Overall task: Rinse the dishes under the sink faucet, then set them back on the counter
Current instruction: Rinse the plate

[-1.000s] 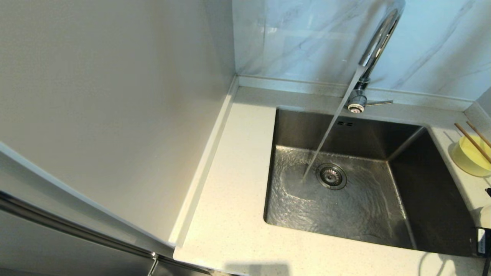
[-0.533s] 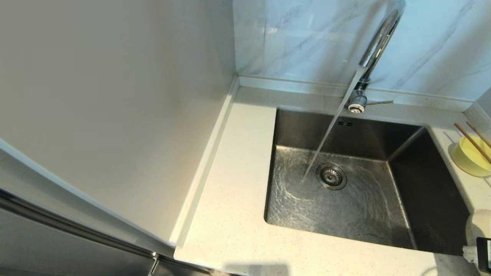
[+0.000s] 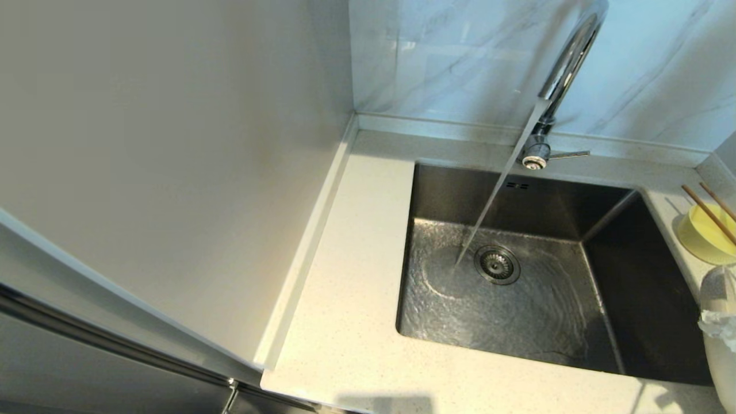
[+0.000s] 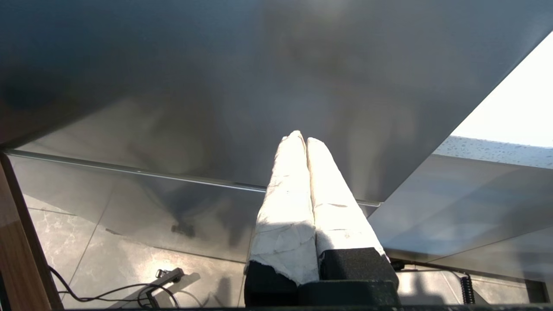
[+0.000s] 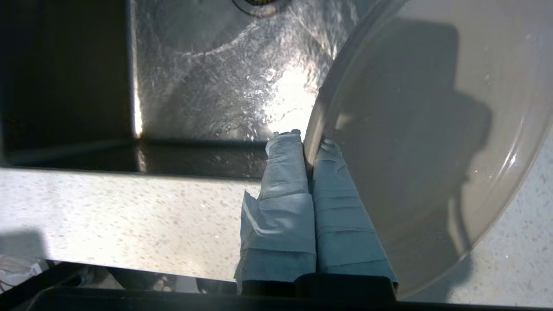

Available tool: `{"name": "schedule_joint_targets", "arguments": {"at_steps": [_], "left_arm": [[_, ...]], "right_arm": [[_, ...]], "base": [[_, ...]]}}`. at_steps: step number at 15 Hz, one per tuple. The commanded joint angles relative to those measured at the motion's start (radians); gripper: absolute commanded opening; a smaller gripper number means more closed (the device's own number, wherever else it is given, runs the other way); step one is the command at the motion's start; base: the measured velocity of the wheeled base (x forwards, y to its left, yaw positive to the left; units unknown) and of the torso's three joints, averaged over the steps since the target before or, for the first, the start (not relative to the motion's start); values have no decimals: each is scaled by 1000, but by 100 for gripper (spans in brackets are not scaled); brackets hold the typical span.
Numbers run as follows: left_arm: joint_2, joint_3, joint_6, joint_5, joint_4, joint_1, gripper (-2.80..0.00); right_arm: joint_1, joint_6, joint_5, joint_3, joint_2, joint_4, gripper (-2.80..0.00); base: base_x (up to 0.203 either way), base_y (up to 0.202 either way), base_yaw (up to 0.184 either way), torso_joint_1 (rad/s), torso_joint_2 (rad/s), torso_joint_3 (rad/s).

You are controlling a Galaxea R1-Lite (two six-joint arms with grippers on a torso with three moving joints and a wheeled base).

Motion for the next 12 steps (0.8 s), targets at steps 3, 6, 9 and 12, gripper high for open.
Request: {"name": "schedule_joint_targets", "arguments": {"at_steps": [3, 6, 9, 12], "left_arm": [[0, 0, 0, 1, 0, 0, -280], [0, 0, 0, 1, 0, 0, -280], [0, 0, 0, 1, 0, 0, -280], [0, 0, 0, 1, 0, 0, -280]], "right_arm": [[0, 19, 53, -33, -39, 1, -280], [7, 52, 99, -63, -43, 0, -280], [49, 55, 182, -73, -73, -8, -280], [116, 53, 228, -97, -77, -8, -280]], "base": [[0, 0, 0, 0, 0, 0], [0, 0, 0, 0, 0, 0], [0, 0, 0, 0, 0, 0], [0, 0, 0, 0, 0, 0]]}}
